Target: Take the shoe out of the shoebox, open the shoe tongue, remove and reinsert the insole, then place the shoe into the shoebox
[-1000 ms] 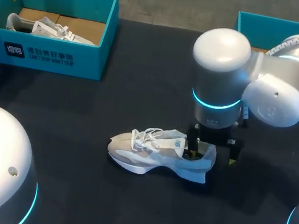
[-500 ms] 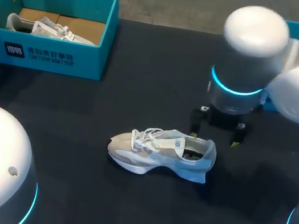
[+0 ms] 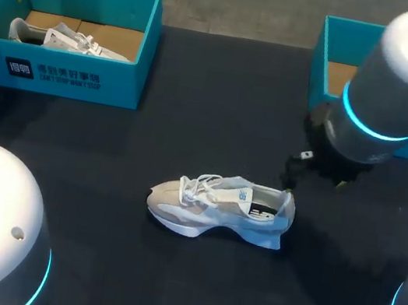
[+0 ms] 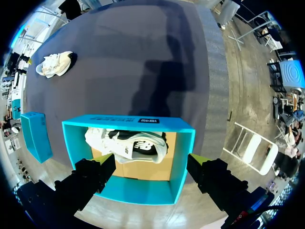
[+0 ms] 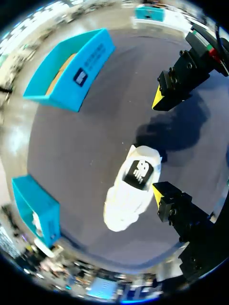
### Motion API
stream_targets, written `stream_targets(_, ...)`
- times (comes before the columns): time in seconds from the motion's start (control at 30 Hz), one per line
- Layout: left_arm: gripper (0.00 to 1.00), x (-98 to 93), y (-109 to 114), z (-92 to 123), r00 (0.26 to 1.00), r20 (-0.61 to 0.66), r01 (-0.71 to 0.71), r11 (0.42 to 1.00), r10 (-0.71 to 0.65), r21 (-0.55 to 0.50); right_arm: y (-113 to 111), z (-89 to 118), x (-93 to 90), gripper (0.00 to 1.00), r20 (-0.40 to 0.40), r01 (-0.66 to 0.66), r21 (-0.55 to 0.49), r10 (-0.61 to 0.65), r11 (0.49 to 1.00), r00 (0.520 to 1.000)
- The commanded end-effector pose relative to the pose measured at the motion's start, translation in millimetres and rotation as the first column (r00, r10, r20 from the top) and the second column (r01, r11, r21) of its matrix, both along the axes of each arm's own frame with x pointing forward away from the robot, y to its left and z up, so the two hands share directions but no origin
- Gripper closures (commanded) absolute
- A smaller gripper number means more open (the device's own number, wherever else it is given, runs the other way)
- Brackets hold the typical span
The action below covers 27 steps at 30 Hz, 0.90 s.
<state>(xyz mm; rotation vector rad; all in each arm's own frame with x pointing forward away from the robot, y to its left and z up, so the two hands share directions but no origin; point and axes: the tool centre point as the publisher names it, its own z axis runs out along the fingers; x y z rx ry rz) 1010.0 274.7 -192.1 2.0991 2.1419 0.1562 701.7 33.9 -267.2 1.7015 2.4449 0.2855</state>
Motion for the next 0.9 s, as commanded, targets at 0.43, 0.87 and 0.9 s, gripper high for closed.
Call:
stream_targets(0.43,0.0,-1.1,0,0,1.0,0.002,0.0,1.0,0.0,0.002,-15,5,-14.5,0.0,0.011,-0.399,0.211,0.406,0.893,0.914)
stream_targets(0.87,0.0,-1.1,0,0,1.0,0.002,0.0,1.0,0.0,0.002,-15,5,-14.5,0.0,0.011,-0.399,0.211,0.406,0.893,0.914)
stream_targets(0.9,0.0,-1.1,0,0,1.0,0.002,0.0,1.0,0.0,0.002,-15,5,-14.5,0.0,0.011,-0.399,0.211,0.406,0.893,0.914)
